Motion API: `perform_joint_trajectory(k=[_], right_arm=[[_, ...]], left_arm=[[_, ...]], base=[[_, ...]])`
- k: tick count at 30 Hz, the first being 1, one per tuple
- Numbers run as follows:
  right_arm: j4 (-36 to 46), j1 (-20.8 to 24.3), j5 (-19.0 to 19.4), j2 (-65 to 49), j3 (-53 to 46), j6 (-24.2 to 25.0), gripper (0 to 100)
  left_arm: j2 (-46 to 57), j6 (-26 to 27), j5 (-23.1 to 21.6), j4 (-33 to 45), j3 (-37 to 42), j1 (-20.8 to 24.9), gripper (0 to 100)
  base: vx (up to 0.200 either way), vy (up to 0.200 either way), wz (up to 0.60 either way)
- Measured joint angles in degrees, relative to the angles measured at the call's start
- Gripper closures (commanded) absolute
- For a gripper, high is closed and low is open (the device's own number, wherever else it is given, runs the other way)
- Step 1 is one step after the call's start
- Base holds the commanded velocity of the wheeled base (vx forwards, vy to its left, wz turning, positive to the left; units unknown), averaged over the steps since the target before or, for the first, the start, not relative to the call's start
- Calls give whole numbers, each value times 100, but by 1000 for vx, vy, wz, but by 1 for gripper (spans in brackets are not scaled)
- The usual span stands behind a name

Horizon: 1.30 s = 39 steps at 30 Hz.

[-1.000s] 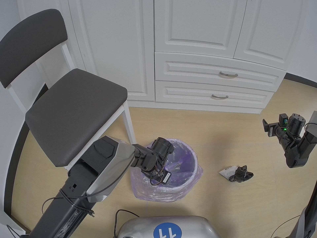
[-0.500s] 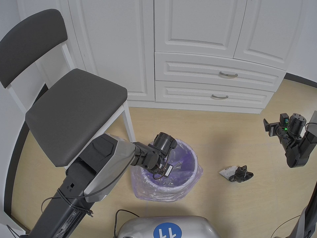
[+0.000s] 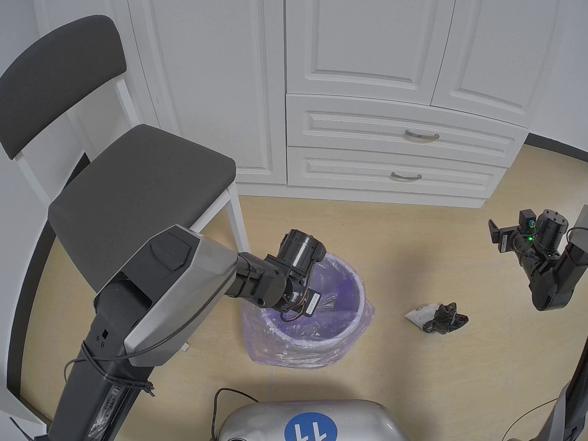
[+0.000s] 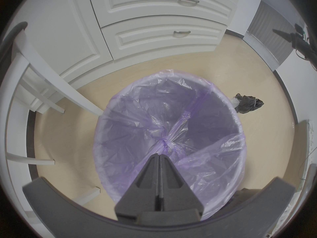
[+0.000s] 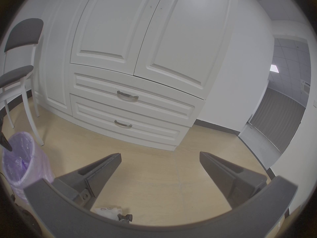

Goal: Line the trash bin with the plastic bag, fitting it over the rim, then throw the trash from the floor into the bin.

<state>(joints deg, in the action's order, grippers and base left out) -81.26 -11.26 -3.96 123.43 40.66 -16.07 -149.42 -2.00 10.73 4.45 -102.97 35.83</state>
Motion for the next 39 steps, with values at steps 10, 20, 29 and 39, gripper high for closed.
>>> perform_joint_trajectory(k=[10,20,29,39], right_arm=[[-2,-4,0,-15,-6,0,0],[0,2,5,-28,-17,0,0],[2,2,9,-30,-20,1,0],[-2,55,11,-44,-50,0,0]], left_arm=[[27,-18,-13,-513,-28,-37,100],[-375,-93,13,-527,-542,-149,100],[-9,-271,-33,-1118,240,-236,100],[535,-232,-184,-3362,1915,-232,100]], base=[[0,0,0],[0,0,0],[0,0,0],[-120,0,0]])
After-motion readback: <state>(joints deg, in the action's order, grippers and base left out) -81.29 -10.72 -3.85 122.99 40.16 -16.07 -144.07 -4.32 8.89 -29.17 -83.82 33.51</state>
